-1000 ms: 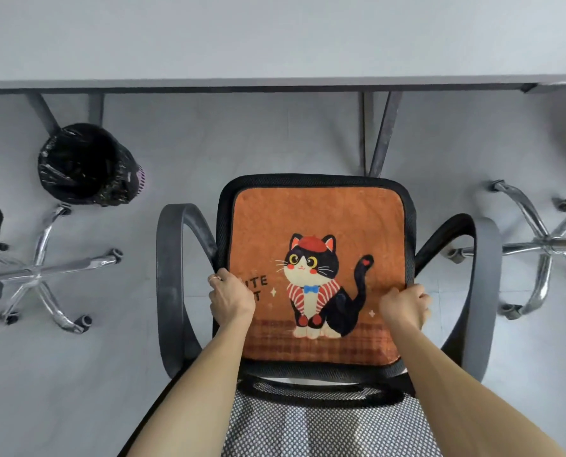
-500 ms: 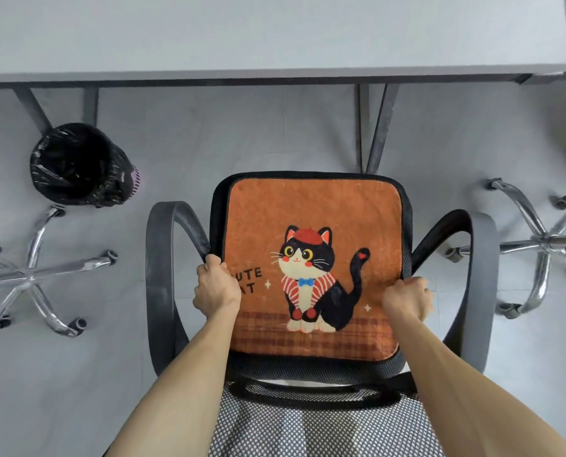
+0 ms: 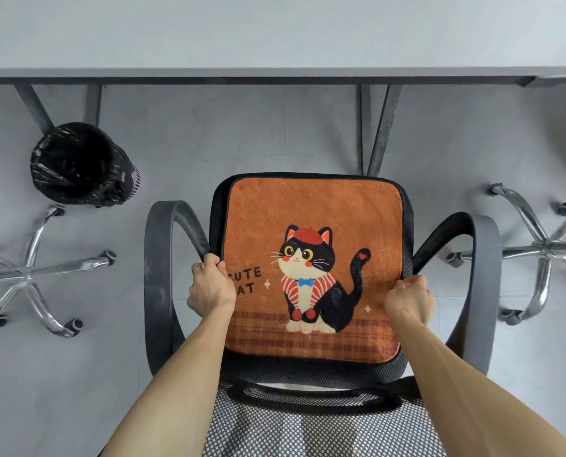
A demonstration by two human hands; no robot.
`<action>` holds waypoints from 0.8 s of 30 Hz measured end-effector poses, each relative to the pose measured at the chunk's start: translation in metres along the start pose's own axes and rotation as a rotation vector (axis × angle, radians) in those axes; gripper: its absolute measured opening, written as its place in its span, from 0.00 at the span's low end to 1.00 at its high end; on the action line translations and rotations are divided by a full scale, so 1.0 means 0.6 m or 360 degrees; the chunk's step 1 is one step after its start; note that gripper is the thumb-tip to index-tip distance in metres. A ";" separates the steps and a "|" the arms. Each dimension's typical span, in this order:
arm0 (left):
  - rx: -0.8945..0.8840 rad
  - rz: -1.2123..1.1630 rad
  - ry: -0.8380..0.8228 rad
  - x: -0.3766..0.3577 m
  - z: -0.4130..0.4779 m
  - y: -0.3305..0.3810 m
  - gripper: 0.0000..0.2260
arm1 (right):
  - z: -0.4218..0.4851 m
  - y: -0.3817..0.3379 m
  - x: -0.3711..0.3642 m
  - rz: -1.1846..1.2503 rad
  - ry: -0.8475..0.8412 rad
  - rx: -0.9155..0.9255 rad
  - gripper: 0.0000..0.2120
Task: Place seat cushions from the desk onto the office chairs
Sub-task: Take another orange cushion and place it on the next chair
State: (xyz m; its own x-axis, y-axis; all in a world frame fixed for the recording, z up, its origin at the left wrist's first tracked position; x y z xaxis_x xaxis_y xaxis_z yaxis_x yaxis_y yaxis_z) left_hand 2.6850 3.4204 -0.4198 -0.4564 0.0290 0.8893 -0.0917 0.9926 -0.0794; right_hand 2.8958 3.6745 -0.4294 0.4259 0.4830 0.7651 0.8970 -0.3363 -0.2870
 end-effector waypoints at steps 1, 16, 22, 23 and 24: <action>0.0003 -0.0007 0.0003 -0.001 0.000 0.001 0.09 | 0.000 -0.001 0.000 -0.0011 -0.0001 0.0004 0.10; 0.0028 -0.0064 -0.0069 0.006 0.008 -0.003 0.10 | -0.020 -0.005 0.008 -0.0146 -0.0127 0.0079 0.18; 0.0024 -0.0099 -0.0069 0.001 0.010 -0.003 0.11 | -0.028 -0.004 0.001 -0.0209 -0.0163 0.0117 0.23; 0.0002 -0.0084 -0.0082 0.001 0.008 -0.002 0.12 | -0.032 -0.002 0.000 -0.0231 -0.0171 0.0137 0.25; -0.0053 -0.0045 -0.0098 0.002 0.004 -0.001 0.14 | -0.039 -0.001 0.000 -0.0256 -0.0176 0.0179 0.27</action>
State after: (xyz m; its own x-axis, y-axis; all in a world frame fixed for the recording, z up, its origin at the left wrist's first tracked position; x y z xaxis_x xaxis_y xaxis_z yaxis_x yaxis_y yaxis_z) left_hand 2.6823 3.4194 -0.4200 -0.5077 -0.0052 0.8615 -0.0764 0.9963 -0.0390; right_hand 2.8923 3.6559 -0.4159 0.2814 0.6108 0.7401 0.9593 -0.1587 -0.2337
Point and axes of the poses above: each hand's wrist, its own z-axis towards the middle knuckle, its own x-axis out of the back of the hand, y = z × x, the point moved 1 cm from there along z, towards the middle knuckle, and after that the axes turned 10 degrees about z, right-handed, at the moved point
